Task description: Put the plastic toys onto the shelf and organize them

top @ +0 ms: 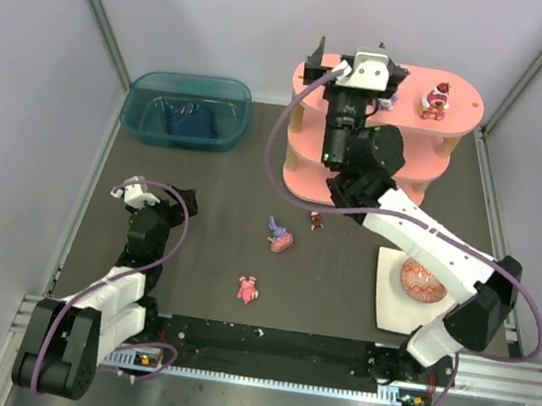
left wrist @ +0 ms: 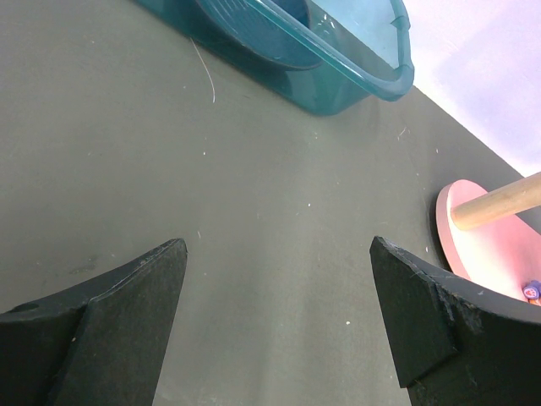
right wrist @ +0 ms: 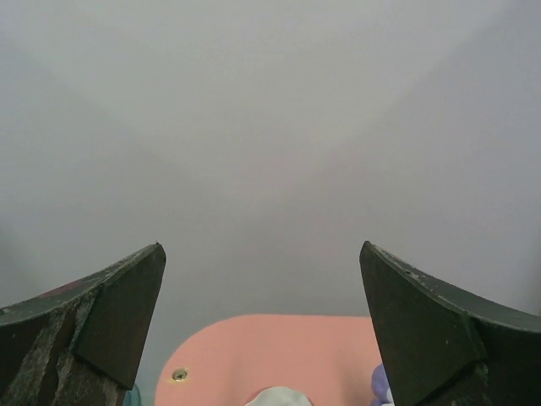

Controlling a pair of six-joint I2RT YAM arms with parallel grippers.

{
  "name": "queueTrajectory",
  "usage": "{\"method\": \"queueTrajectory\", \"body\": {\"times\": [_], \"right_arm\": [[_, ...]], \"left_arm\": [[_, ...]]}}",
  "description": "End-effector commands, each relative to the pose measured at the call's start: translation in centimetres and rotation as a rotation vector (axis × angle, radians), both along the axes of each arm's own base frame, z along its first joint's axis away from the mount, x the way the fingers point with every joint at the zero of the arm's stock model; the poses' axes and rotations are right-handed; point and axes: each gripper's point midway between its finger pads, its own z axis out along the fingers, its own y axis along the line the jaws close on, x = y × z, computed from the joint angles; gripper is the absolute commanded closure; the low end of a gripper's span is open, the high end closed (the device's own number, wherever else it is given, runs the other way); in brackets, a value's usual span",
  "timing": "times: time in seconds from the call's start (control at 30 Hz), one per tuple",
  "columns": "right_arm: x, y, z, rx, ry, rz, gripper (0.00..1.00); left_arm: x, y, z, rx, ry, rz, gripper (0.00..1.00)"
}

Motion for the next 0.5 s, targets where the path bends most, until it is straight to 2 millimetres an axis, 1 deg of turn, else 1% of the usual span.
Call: {"method": "queueTrajectory", "body": {"times": [0.0,0.03,0.1,0.13,0.17,0.2,0.23,0.27,0.33,0.37,0.43,0.47], "right_arm": [[-6.7,-4.2,7.3,0.091,-0.166,0.018,0.01],[-7.8,-5.3,7.5,0.103,-0.163,0.023,0.01],[-8.7,-6.0,6.9,0.13,-0.138,0.046,0.01],[-9.8,-7.5,6.9,0.146,-0.131,0.054,0.01],[-9.9,-7.6,6.1,0.13,-0.095,0.068,0.01],[-10.3,-8.1,5.7,0.167,-0.077,0.103,0.01],[-10.4,-8.3,4.8,0.161,-0.049,0.118,0.01],[-11.1,-9.2,4.3,0.142,-0.012,0.13,0.01],[-11.4,-9.8,2.9,0.168,0.041,0.148,0.01],[-12.1,-11.4,2.7,0.206,0.06,0.138,0.01],[-12.1,-11.9,0.3,0.166,0.127,0.111,0.01],[-12.5,-13.2,-0.1,0.188,0.142,0.087,0.01]], "left_arm": [[0.6,-0.1,1.6,-0.006,-0.049,-0.004,0.05],[0.6,-0.1,1.5,-0.006,-0.048,-0.004,0.05],[0.6,-0.1,1.6,-0.006,-0.051,-0.004,0.05],[0.6,-0.1,1.6,-0.004,-0.049,-0.005,0.05],[0.6,-0.1,1.6,-0.006,-0.049,-0.005,0.05],[0.6,-0.1,1.5,-0.006,-0.048,-0.004,0.05],[0.5,-0.1,1.5,-0.006,-0.048,-0.005,0.05],[0.6,-0.1,1.6,-0.005,-0.05,-0.007,0.05],[0.6,-0.1,1.6,-0.005,-0.049,-0.007,0.05],[0.6,-0.2,1.6,-0.005,-0.049,-0.01,0.05],[0.6,-0.3,1.6,-0.005,-0.05,-0.013,0.05],[0.6,-0.3,1.6,-0.005,-0.049,-0.014,0.05]]}}
